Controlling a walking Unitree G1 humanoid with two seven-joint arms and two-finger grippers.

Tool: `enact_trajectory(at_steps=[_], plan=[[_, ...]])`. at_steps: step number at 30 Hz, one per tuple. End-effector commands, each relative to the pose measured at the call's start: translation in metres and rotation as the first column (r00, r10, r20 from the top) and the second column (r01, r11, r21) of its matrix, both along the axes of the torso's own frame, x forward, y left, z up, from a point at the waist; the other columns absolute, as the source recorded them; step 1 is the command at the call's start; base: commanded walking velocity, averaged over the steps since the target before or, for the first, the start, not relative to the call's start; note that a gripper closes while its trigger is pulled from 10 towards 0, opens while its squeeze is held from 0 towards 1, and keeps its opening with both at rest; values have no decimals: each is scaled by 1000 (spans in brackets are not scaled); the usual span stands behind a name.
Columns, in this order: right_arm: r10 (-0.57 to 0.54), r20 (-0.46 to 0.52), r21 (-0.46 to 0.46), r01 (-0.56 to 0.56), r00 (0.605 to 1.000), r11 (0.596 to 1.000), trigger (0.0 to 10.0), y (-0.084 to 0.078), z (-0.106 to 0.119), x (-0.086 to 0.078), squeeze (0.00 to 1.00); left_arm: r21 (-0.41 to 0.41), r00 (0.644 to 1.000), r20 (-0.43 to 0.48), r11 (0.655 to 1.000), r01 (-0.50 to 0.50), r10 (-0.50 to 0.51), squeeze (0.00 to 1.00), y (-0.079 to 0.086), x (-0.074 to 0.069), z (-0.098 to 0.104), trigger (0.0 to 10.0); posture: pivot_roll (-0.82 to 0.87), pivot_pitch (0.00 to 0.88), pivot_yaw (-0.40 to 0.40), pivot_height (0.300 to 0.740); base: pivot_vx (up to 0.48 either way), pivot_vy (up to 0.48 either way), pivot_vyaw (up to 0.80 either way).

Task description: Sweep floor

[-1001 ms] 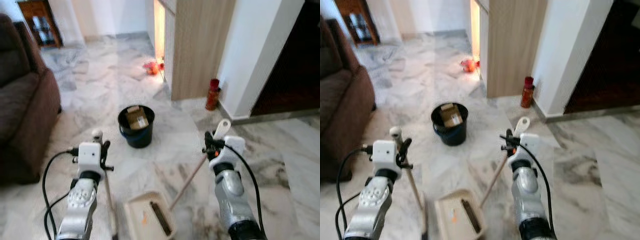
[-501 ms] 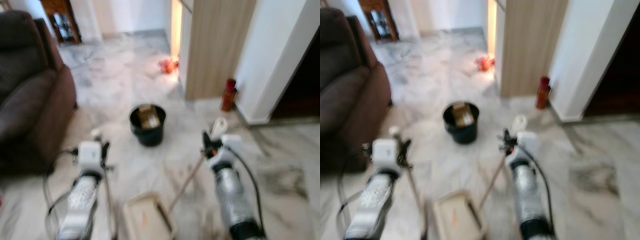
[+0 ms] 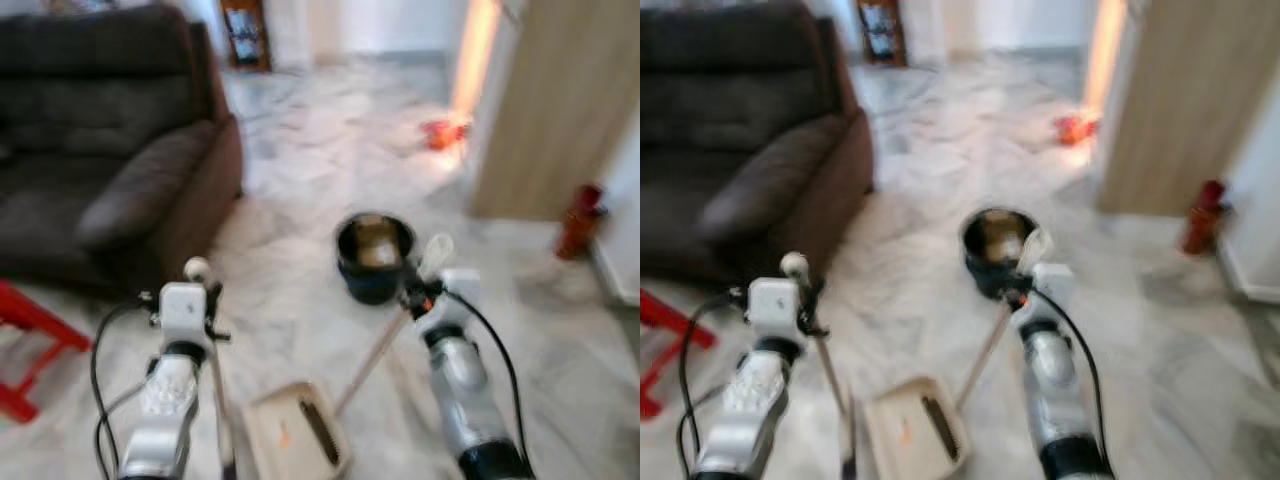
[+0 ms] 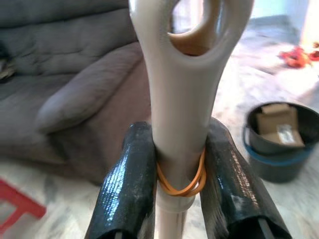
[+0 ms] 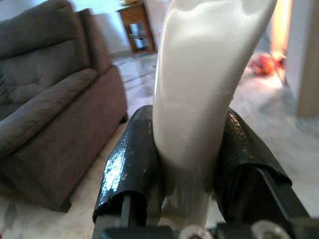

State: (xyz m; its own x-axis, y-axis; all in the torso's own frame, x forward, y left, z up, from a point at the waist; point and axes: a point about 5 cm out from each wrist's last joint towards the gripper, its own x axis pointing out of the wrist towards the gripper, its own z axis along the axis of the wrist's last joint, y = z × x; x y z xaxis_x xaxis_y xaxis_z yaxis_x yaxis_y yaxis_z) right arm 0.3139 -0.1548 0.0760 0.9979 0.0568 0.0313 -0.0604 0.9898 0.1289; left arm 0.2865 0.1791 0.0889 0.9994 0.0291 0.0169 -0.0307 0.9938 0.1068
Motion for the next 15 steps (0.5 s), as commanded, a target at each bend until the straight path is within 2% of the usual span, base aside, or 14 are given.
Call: enact_trajectory(at_steps=[1,10,15], plan=[[17,40,26,-18,999,999,10000,9,9,3,0,22,999,29,1000,-17,16,0,8,1,7,10000,148,0,44,740,277,0,0],[-7,13,46,6,1000,999,10000,7,6,4,0,24,999,30,999,-24,24,0,8,1,7,10000,151,0,43,740,290,0,0],[-8,18,46,7,1000,999,10000,8,7,5,0,24,999,30,999,-28,27,0,9,1,7,10000,153,0,41,740,296,0,-748]])
